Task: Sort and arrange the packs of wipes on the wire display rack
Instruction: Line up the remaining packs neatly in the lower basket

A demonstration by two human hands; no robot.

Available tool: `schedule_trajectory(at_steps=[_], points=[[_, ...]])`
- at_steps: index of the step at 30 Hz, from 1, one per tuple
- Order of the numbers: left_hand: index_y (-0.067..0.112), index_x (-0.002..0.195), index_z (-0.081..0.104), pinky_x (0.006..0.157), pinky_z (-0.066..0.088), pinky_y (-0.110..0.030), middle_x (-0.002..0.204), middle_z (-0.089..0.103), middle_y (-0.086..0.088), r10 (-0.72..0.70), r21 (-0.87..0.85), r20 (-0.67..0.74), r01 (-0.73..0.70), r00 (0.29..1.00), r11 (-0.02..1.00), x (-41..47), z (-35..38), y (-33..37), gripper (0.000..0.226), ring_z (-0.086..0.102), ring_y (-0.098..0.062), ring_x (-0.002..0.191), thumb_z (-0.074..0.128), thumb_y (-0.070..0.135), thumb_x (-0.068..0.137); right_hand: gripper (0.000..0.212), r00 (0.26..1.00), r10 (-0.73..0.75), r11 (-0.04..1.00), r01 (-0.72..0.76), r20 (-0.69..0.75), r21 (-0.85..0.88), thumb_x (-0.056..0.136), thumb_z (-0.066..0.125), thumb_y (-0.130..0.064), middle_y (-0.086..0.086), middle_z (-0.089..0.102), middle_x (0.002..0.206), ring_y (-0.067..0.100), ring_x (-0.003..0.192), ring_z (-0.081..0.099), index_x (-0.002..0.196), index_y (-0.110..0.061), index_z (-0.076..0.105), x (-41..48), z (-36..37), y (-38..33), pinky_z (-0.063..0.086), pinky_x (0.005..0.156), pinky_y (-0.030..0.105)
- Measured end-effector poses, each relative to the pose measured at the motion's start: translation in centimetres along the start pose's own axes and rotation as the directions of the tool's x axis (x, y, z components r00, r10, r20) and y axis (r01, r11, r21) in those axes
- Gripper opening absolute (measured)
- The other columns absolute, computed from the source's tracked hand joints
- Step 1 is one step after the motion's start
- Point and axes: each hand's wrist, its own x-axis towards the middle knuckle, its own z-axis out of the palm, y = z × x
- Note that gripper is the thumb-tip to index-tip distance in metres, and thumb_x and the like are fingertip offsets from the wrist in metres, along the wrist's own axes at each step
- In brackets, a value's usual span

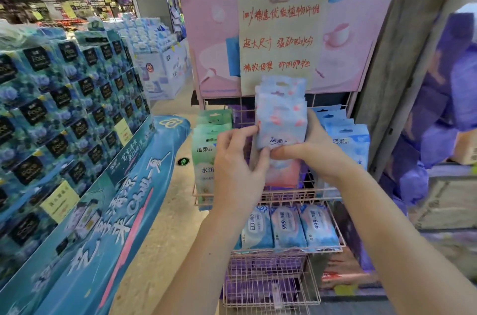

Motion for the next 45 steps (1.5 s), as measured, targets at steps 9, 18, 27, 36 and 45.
schedule_trajectory(at_steps=[9,18,27,36,45], points=[[0.047,0.158,-0.012,0.096,0.057,-0.025,0.136,0.063,0.017,-0.202,-0.077,0.609,0.310,0.767,0.948,1.8,1.3,-0.4,0.118,0.069,0.002,0.108,0.075,0.017,0.084,0.099,1.000,-0.008,0.992,0.010,0.014,-0.125,0.060,0.089,0.003,-0.003,0.065,0.126,0.012,0.114,0.068,0.140,-0.026,0.037,-0.9,-0.9,0.1,0.058,0.094,0.041],[0.035,0.148,0.030,0.083,0.047,-0.004,0.129,0.061,0.021,-0.183,-0.104,0.480,0.263,0.858,0.959,1.6,3.5,-1.4,0.097,0.062,0.007,0.114,0.085,0.007,0.072,0.105,0.995,0.070,0.997,-0.071,0.072,0.013,0.055,0.081,0.015,0.001,0.070,0.125,0.017,0.116,0.068,0.144,-0.022,0.040,0.3,-0.5,1.9,0.058,0.094,0.041],[0.017,0.150,0.024,0.078,0.053,-0.010,0.121,0.061,0.009,-0.315,-0.042,0.576,0.412,0.755,0.910,2.1,4.0,-2.6,0.093,0.064,0.006,0.097,0.081,0.004,0.078,0.084,0.979,0.184,0.959,-0.199,0.091,0.201,0.060,0.069,0.008,0.014,0.071,0.125,0.030,0.117,0.068,0.139,-0.012,0.050,0.5,-0.4,3.5,0.055,0.099,0.050],[0.027,0.158,0.006,0.101,0.057,-0.046,0.123,0.062,0.017,-0.314,0.019,0.644,0.396,0.698,0.918,2.2,5.1,-3.1,0.128,0.069,-0.009,0.111,0.090,0.026,0.061,0.080,0.981,0.194,0.975,-0.190,-0.018,0.118,0.054,0.048,0.000,0.000,0.072,0.107,0.014,0.095,0.063,0.130,-0.020,0.056,-0.2,1.1,3.3,0.052,0.068,0.024],[0.033,0.156,0.024,0.101,0.057,-0.043,0.126,0.068,0.015,-0.269,-0.026,0.584,0.348,0.766,0.937,2.0,5.2,-4.0,0.116,0.070,-0.006,0.112,0.091,0.042,0.061,0.065,0.985,0.173,0.982,-0.170,-0.027,0.079,0.055,0.045,0.000,0.012,0.071,0.112,0.020,0.098,0.063,0.110,-0.028,0.064,-0.4,1.4,1.8,0.051,0.082,0.037]])
